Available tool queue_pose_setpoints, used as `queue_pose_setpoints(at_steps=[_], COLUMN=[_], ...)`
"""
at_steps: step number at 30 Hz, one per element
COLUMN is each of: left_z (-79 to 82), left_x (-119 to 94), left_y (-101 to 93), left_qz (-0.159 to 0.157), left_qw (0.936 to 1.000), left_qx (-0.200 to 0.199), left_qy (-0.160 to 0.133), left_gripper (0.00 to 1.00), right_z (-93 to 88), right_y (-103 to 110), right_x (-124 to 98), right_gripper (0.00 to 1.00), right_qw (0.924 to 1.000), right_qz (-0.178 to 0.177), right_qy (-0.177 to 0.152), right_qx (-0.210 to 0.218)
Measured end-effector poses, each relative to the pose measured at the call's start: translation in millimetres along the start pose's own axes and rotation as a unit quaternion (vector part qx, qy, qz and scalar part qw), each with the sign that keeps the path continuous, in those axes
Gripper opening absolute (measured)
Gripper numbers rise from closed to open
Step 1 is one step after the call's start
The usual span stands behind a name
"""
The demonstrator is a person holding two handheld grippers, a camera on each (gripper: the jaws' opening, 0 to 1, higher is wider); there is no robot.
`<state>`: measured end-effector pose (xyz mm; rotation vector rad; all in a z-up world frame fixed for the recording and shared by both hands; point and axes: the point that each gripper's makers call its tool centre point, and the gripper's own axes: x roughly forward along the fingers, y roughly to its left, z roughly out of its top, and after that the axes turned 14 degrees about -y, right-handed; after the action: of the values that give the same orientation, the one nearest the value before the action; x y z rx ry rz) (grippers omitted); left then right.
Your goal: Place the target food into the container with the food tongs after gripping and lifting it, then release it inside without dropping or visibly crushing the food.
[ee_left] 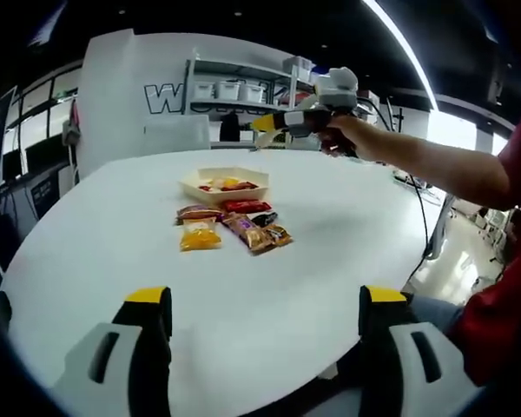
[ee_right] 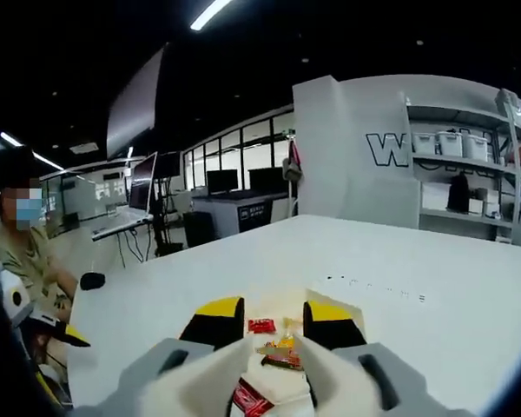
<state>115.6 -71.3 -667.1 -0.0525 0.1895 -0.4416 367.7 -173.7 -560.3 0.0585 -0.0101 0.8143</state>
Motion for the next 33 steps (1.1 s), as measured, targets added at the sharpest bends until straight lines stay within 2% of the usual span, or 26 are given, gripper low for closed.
queue_pose_setpoints(at_steps=[9, 18, 20, 33], left_z=[-1.3, -0.1, -0.3, -1.3], left_x=[-3.2, -2.5, -2.4, -5.2], left_y=[5.2, 3.5, 2.9, 1.0], left_qz=[0.007, 0.005, 0.005, 0.006], left_qw=[1.0000, 1.0000, 1.0000, 1.0000], left_qx=[-0.002, 0.000, 0.001, 0.001], left_qy=[0.001, 0.001, 0.002, 0.001], left_gripper=[0.86, 0.86, 0.86, 0.86], right_z=[-3.8, -0.1, -3.1, -22.3], right_y=[0.6, 5.3, 4.0, 9.5], right_x=[-0.1, -6.1, -7.2, -18.4], right_gripper=[0.23, 0.23, 0.23, 0.23], right_qw=[1.0000, 1.0000, 0.9998, 0.9997], right_qz=[0.005, 0.009, 0.006, 0.013], right_qy=[0.007, 0.002, 0.004, 0.020], right_qx=[-0.004, -0.004, -0.017, -0.005])
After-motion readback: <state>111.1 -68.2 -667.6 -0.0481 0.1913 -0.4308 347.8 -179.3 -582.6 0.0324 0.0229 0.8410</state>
